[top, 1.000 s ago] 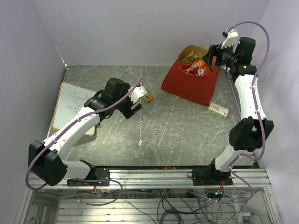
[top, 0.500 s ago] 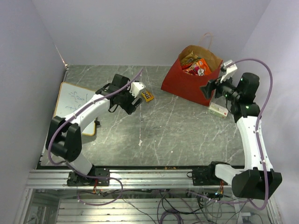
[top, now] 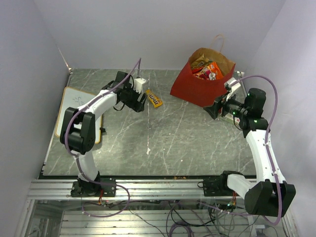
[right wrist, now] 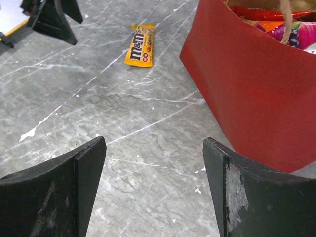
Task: Place the snacks into the paper bag
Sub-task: Pick up the snack from the center of the board.
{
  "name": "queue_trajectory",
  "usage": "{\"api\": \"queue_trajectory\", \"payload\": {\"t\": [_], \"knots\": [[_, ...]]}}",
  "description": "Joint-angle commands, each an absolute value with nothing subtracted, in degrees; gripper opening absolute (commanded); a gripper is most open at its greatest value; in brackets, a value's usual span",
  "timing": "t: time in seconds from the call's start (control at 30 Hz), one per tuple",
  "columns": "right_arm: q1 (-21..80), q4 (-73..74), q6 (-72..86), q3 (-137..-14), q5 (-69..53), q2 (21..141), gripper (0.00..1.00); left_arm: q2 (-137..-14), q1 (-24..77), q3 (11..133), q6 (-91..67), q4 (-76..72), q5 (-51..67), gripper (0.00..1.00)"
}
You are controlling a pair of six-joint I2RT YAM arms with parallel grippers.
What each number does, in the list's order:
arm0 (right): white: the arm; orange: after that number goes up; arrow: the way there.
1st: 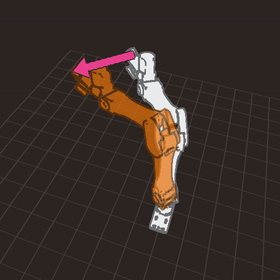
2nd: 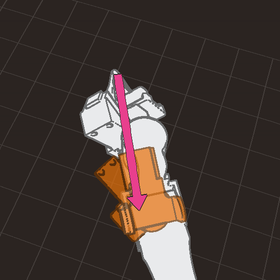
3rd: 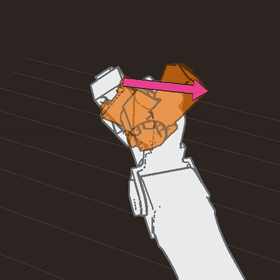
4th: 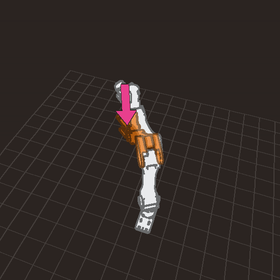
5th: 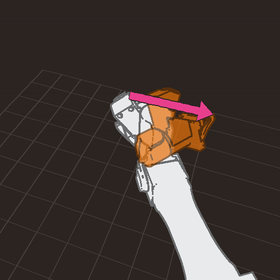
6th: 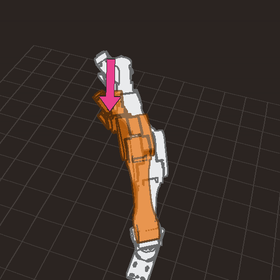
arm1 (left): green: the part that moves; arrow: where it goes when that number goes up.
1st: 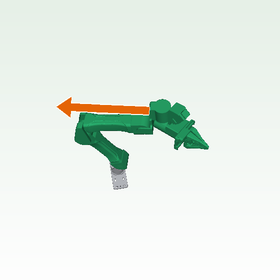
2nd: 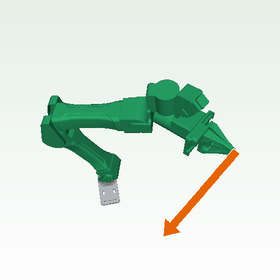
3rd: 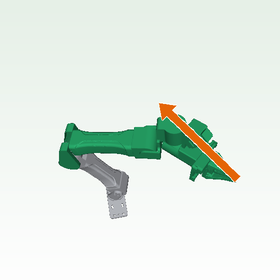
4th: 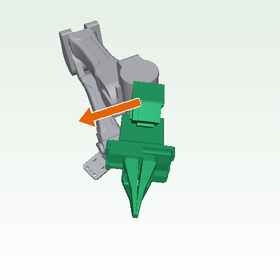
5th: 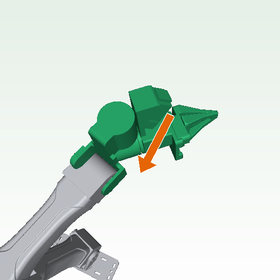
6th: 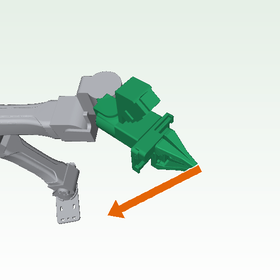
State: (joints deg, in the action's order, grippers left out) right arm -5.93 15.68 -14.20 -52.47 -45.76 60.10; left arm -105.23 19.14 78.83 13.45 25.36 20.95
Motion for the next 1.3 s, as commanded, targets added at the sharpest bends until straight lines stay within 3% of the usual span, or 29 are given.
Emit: {"api": "queue_trajectory", "payload": {"t": [0.0,0.8,1.27], "knots": [[-6.3,14.9,-15.4,-51.5,-48.7,59.2,0.79,-109.4,16.8,83.2,8.8,22.6,28.2,0.86],[-7.0,14.4,-16.1,-50.3,-49.6,59.9,0.78,-131.6,10.0,99.7,-12.1,12.9,41.4,0.84],[-7.0,14.3,-16.3,-50.1,-49.6,60.4,0.78,-139.9,9.9,105.4,-25.1,5.0,42.8,0.85]]}}
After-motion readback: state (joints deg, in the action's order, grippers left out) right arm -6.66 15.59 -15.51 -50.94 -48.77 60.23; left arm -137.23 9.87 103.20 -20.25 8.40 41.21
